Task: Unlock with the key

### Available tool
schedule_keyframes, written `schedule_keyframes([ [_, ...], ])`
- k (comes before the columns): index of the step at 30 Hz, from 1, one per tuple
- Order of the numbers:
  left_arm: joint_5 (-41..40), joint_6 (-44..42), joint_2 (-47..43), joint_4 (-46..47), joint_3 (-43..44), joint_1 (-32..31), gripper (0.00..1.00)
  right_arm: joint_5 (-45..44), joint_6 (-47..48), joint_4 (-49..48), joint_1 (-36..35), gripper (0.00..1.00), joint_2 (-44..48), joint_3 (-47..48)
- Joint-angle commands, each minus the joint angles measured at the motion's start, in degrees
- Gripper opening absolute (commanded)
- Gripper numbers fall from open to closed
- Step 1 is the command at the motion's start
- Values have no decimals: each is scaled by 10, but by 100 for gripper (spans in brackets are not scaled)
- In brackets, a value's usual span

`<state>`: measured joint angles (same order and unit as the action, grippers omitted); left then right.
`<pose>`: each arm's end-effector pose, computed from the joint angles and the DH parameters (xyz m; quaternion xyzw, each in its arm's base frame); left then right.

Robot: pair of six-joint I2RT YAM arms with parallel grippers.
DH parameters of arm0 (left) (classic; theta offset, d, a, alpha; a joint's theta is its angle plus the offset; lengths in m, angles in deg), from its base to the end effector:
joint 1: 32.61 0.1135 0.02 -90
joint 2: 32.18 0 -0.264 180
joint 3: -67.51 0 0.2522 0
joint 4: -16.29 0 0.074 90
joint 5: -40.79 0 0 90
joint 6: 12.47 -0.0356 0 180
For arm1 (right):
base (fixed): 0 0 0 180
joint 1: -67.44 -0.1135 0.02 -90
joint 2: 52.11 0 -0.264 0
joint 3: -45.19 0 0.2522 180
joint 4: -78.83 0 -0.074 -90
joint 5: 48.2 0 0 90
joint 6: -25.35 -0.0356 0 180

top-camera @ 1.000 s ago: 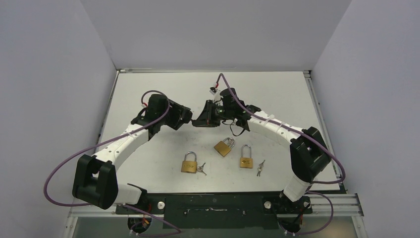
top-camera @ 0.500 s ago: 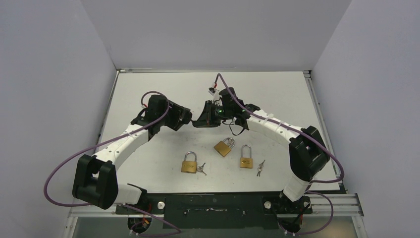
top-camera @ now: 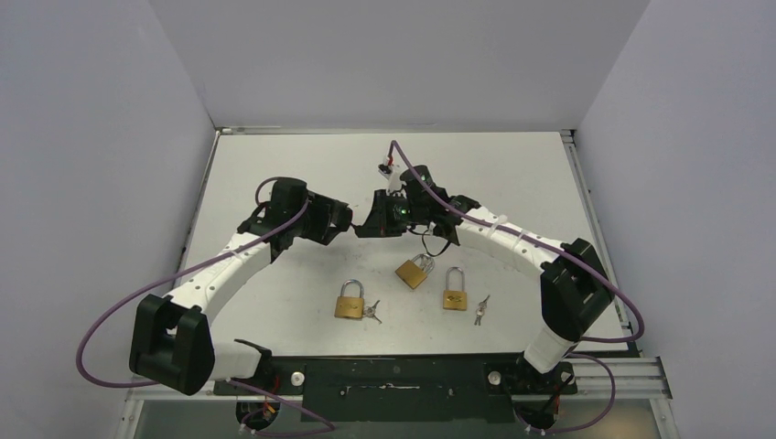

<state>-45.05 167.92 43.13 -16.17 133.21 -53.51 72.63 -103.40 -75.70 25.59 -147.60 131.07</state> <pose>0.2635 -0.1034 0.2534 -0.5083 0.7588 -0.3538 0.2017 0.2705 0.2668 0.2741 -0.1457 0.8518 0.4674 0.1865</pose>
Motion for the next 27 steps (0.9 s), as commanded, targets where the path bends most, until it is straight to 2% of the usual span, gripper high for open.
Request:
schedule_keyframes([
  [1,-9,18,-34,31,33,-3,0,-12,19,5,-6,0,30,9],
  [13,24,-14,-21,67,29,-4,0,5,-4,-9,1,0,23,25],
  [27,22,-15,-30,48,17,-13,0,-24,-7,-15,4,0,7,44],
])
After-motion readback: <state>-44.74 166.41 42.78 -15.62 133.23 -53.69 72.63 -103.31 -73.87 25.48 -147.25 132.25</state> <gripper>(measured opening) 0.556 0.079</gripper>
